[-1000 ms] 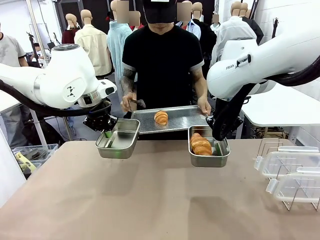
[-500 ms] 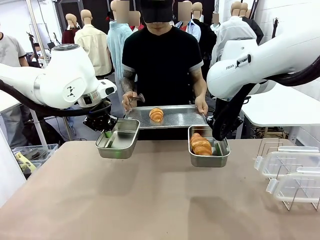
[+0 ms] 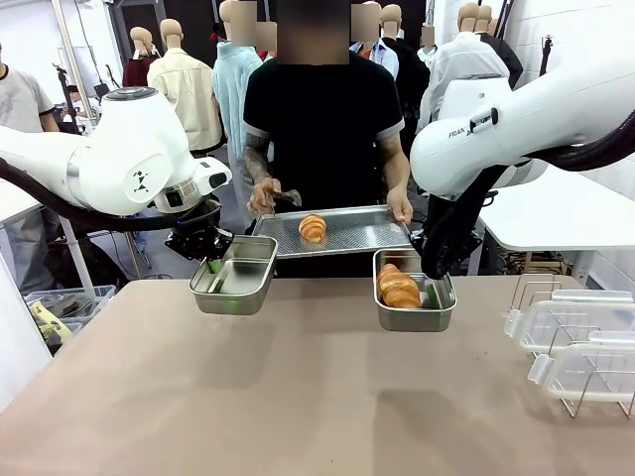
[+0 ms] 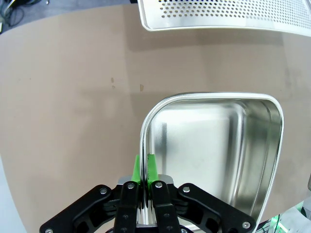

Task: Place the bread in airtight containers.
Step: Once an object is inside an Airtight Container , place the container in the center of the table.

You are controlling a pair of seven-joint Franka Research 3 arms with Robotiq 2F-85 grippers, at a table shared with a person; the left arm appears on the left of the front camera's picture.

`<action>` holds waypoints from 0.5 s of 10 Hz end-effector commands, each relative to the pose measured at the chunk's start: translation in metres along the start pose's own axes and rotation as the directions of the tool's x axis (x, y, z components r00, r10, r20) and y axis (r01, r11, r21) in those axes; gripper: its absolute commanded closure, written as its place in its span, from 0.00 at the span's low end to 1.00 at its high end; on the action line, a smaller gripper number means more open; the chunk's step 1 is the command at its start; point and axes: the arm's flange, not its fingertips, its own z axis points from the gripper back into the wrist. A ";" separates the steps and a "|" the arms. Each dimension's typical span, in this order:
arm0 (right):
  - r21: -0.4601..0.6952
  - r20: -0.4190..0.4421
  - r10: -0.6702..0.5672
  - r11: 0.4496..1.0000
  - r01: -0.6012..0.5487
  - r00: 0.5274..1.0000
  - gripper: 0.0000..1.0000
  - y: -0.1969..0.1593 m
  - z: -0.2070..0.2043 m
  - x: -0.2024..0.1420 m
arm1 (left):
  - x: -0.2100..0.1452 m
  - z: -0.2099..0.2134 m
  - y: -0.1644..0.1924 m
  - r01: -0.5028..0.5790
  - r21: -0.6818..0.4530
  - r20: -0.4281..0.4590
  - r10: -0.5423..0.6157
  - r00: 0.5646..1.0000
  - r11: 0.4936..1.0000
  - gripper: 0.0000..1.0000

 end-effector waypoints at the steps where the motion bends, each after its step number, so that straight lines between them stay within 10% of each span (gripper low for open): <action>1: -0.005 -0.001 -0.013 1.000 0.013 1.000 1.00 0.000 -0.006 0.004 | 0.000 0.003 0.000 0.000 -0.001 0.005 0.000 1.000 1.000 1.00; 5: -0.043 0.033 -0.105 0.993 0.106 0.994 1.00 -0.017 -0.071 0.038 | 0.000 0.003 0.000 0.000 -0.001 0.005 0.000 1.000 1.000 1.00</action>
